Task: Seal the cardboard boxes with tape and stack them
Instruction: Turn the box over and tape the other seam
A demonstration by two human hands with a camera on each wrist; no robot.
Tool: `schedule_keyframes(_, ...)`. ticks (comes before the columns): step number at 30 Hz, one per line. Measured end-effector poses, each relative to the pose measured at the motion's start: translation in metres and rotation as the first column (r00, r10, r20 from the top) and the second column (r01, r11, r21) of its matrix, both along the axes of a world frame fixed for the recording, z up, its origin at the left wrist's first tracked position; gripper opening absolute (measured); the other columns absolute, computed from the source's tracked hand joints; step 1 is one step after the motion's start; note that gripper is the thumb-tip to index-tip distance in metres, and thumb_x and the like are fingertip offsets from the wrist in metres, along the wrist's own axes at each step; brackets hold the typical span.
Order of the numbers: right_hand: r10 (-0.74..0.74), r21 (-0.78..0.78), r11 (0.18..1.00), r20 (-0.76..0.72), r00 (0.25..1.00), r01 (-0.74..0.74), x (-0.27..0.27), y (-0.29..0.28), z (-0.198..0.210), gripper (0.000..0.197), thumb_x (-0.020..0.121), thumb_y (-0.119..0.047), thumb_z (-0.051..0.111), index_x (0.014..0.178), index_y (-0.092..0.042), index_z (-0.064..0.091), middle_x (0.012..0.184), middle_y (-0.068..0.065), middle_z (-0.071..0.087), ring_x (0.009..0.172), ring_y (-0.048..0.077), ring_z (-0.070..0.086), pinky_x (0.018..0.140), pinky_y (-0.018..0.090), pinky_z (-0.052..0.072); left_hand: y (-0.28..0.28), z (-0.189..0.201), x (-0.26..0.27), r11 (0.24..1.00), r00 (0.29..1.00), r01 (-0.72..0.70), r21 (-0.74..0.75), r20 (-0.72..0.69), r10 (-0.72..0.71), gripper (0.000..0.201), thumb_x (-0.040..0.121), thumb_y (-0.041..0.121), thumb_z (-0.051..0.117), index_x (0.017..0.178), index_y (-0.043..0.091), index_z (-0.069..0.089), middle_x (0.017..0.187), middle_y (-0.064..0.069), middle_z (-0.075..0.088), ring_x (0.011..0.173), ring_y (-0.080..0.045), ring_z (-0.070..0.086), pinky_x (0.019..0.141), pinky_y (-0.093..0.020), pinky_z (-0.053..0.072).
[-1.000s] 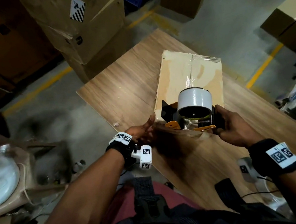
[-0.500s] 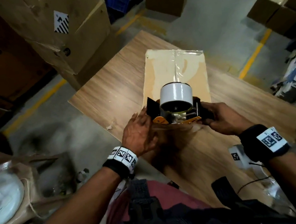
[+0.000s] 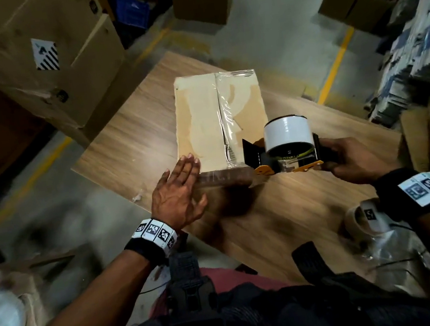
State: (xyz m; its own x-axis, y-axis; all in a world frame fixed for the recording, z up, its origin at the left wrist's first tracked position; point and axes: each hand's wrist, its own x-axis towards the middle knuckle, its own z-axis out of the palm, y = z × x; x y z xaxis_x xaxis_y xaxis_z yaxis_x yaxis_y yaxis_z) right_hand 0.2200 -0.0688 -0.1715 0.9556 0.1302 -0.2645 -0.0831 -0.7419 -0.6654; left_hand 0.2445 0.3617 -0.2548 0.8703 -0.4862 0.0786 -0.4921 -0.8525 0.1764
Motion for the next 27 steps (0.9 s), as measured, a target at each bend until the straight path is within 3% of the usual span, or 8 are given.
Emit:
schedule_keyframes(5,-0.002,0.017,1.000,0.037,0.999,0.002,-0.006,-0.003,0.006,0.062,0.082,0.010,0.070,0.126,-0.034,0.067,0.111,0.000,0.077,0.108,0.028,0.072,0.094,0.058,0.057,-0.001,0.002,0.001,1.000,1.000,0.004,0.021,-0.002,-0.004,0.088,0.089,0.061,0.046,0.163,0.014,0.032,0.170,-0.006,0.027,0.157,-0.020,0.028,0.119,-0.049,0.039)
schedule_keyframes(11,-0.017,-0.045,0.999,0.059,0.998,0.020,-0.009,-0.013,0.014,0.056,0.079,0.016,0.072,0.125,-0.015,0.071,0.105,0.005,0.078,0.100,0.027,0.072,0.090,0.044,0.055,-0.001,0.004,0.000,1.000,1.000,0.002,0.017,-0.012,-0.001,0.088,0.090,0.060,0.045,0.163,0.013,0.031,0.170,-0.008,0.028,0.157,-0.021,0.027,0.118,-0.049,0.041)
schedule_keyframes(14,-0.010,-0.113,0.993,0.053,0.999,0.016,-0.009,-0.009,0.002,0.044,0.077,0.014,0.071,0.108,-0.017,0.072,0.092,0.008,0.076,0.088,0.031,0.072,0.077,0.045,0.056,-0.005,0.007,-0.002,0.998,1.000,-0.005,0.057,-0.029,0.006,0.090,0.090,0.062,0.044,0.164,0.013,0.028,0.170,-0.008,0.026,0.158,-0.023,0.025,0.120,-0.050,0.038)
schedule_keyframes(16,-0.033,-0.153,0.988,0.025,0.999,0.037,-0.009,-0.004,-0.002,0.040,0.076,0.017,0.068,0.091,-0.020,0.066,0.082,0.010,0.073,0.078,0.030,0.068,0.065,0.034,0.049,-0.010,0.016,-0.004,0.994,0.999,-0.038,0.102,-0.009,0.039,0.093,0.090,0.065,0.042,0.165,0.013,0.025,0.171,-0.008,0.023,0.158,-0.025,0.024,0.123,-0.053,0.031)
schedule_keyframes(18,-0.041,-0.183,0.982,0.010,0.999,0.043,-0.010,-0.002,-0.005,0.041,0.075,0.018,0.065,0.086,-0.021,0.062,0.075,0.007,0.069,0.072,0.027,0.065,0.058,0.025,0.043,-0.022,0.027,-0.008,0.998,0.999,-0.007,0.058,0.039,0.005,0.091,0.091,0.062,0.047,0.164,0.011,0.028,0.171,-0.011,0.022,0.158,-0.029,0.024,0.123,-0.053,0.025)
schedule_keyframes(21,-0.034,-0.190,0.981,0.027,0.999,0.038,-0.008,0.002,-0.001,0.038,0.077,0.019,0.064,0.088,-0.017,0.062,0.068,-0.009,0.062,0.064,0.012,0.058,0.054,0.007,0.039,-0.067,0.034,-0.007,0.961,0.959,0.264,-0.080,0.131,-0.252,0.082,0.094,0.048,0.059,0.160,0.005,0.036,0.169,-0.015,0.029,0.155,-0.028,0.031,0.123,-0.050,0.033)
schedule_keyframes(23,-0.030,-0.207,0.978,0.016,0.999,0.033,-0.007,0.001,0.000,0.035,0.079,0.015,0.066,0.089,-0.018,0.062,0.068,-0.015,0.060,0.065,0.010,0.059,0.053,0.012,0.042,-0.094,0.028,-0.003,0.925,0.925,0.378,0.020,0.039,-0.379,0.087,0.095,0.055,0.056,0.160,0.002,0.033,0.168,-0.019,0.028,0.156,-0.029,0.030,0.126,-0.047,0.028)
schedule_keyframes(27,-0.006,-0.241,0.971,-0.010,1.000,0.004,-0.012,-0.008,0.002,0.036,0.078,0.008,0.069,0.089,-0.026,0.064,0.073,0.000,0.068,0.072,0.028,0.065,0.062,0.037,0.049,-0.105,0.014,-0.005,0.891,0.909,0.416,0.184,-0.056,-0.413,0.097,0.093,0.067,0.041,0.162,0.001,0.023,0.170,-0.020,0.018,0.160,-0.030,0.015,0.131,-0.045,0.006)
